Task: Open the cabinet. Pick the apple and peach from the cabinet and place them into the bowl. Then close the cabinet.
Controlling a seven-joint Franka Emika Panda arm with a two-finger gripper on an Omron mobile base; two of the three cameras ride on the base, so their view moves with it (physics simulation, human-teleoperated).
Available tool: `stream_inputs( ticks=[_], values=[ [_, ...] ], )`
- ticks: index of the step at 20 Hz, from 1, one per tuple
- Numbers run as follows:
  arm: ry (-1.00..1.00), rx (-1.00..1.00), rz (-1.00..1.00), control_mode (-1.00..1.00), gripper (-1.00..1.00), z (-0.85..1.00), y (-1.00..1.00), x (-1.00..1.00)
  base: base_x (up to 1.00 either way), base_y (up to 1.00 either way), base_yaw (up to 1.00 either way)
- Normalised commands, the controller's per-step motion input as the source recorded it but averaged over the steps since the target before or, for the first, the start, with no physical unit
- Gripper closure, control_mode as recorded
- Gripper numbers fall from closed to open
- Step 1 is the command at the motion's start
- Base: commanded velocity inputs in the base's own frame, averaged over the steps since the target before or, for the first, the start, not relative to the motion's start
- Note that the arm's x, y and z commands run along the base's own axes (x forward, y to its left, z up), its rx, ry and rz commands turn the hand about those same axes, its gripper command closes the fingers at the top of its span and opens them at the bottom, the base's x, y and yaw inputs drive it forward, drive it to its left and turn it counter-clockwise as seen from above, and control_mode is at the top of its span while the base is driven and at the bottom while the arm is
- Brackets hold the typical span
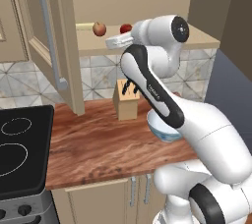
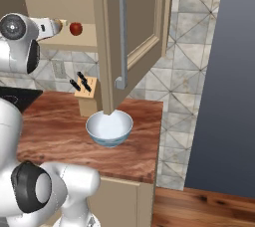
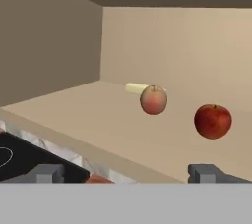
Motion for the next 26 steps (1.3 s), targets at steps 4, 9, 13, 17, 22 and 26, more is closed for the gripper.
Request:
stream_inputs(
  ticks=[4, 9, 13, 17, 22, 26],
  values=[
    [0.02, 0.0, 0.0, -1.0, -1.0, 0.0, 0.0, 0.44, 0.0, 0.0, 0.0],
    [0.16, 0.0, -0.03, -1.0, -1.0, 0.1, 0.0, 0.59, 0.0, 0.0, 0.0],
    [0.18, 0.0, -0.05, -1.0, -1.0, 0.08, 0.0, 0.39, 0.0, 0.0, 0.0],
    [0.02, 0.0, -0.01, -1.0, -1.0, 0.0, 0.0, 0.04, 0.0, 0.0, 0.0],
    [0.0, 0.0, 0.0, -1.0, -1.0, 0.0, 0.0, 0.05, 0.0, 0.0, 0.0],
    [0.0, 0.0, -0.02, -1.0, -1.0, 0.0, 0.01, 0.27, 0.0, 0.0, 0.0]
  ],
)
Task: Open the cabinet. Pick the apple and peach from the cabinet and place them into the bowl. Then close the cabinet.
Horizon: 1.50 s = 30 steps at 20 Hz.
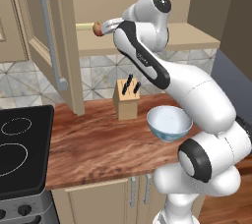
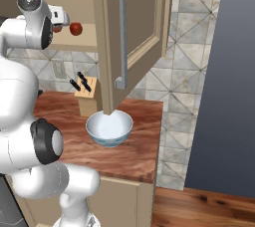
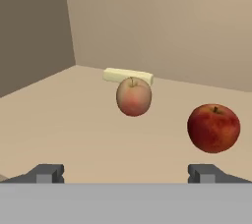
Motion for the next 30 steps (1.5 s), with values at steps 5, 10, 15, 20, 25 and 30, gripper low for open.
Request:
stream_inputs(
  ticks=[5, 10, 15, 20, 25, 30],
  values=[
    [0.0, 0.0, -0.04, -1.0, -1.0, 0.0, 0.17, 0.44, 0.0, 0.0, 0.0],
    [0.01, 0.0, -0.07, -1.0, -1.0, 0.0, 0.3, 0.42, 0.0, 0.0, 0.0],
    [0.0, -0.01, -0.03, -1.0, -1.0, -0.03, 0.1, 0.42, 0.0, 0.0, 0.0],
    [0.0, -0.01, -0.02, -1.0, -1.0, -0.11, 0.05, 0.47, 0.0, 0.0, 0.0],
    [0.0, 0.0, -0.01, -1.0, -1.0, -0.06, 0.05, 0.39, 0.0, 0.0, 0.0],
    [0.04, 0.0, -0.02, -1.0, -1.0, -0.12, 0.24, 0.32, 0.0, 0.0, 0.0]
  ],
)
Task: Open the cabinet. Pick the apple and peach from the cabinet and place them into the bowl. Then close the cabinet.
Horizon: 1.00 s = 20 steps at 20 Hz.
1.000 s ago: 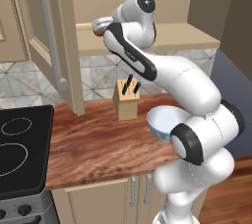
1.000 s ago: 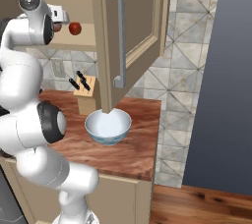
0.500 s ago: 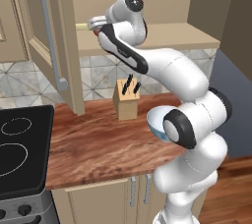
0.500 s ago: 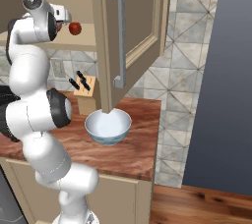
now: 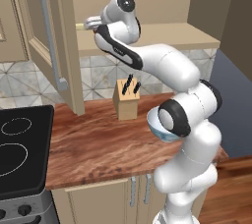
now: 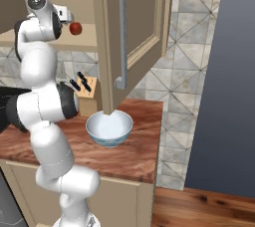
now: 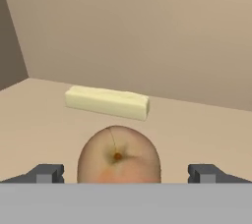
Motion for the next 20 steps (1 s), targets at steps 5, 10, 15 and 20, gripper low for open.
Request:
stream_inputs(
  ticks=[5, 10, 15, 20],
  values=[
    [0.03, 0.0, -0.05, -1.0, -1.0, -0.28, 0.21, 0.14, 0.0, 0.0, 0.0],
    [0.0, -0.02, -0.05, -1.0, 1.0, -0.56, 0.05, 0.02, 0.0, 0.0, 0.0],
    [0.0, -0.02, -0.01, -1.0, 1.0, -0.25, 0.0, 0.0, 0.0, 0.0, 0.0],
    [0.0, 0.0, 0.0, -1.0, 1.0, 0.0, 0.0, 0.0, 0.0, 0.0, 0.0]
  ],
)
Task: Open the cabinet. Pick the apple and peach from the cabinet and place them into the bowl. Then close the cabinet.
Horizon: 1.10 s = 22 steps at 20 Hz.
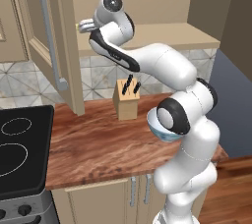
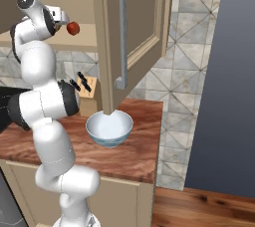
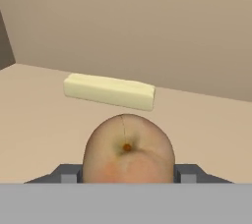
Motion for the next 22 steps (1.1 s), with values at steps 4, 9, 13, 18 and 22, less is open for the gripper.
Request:
stream_inputs(
  ticks=[4, 9, 13, 18, 22],
  values=[
    [-0.03, 0.0, 0.0, -1.0, 1.0, 0.18, 0.0, -0.54, 0.0, 0.0, 0.0],
    [-0.06, 0.0, -0.01, -1.0, 1.0, 0.32, -0.07, -0.99, 0.0, 0.0, 0.0],
    [-0.01, 0.0, -0.08, -1.0, 1.0, 0.04, -0.51, -1.0, 0.0, 0.0, 0.0],
    [0.01, 0.0, -0.18, -1.0, 1.0, 0.0, -0.91, -1.0, 0.0, 0.0, 0.0],
    [0.02, 0.0, -0.19, -1.0, 1.0, -0.04, -1.0, -1.0, 0.0, 0.0, 0.0]
  ],
)
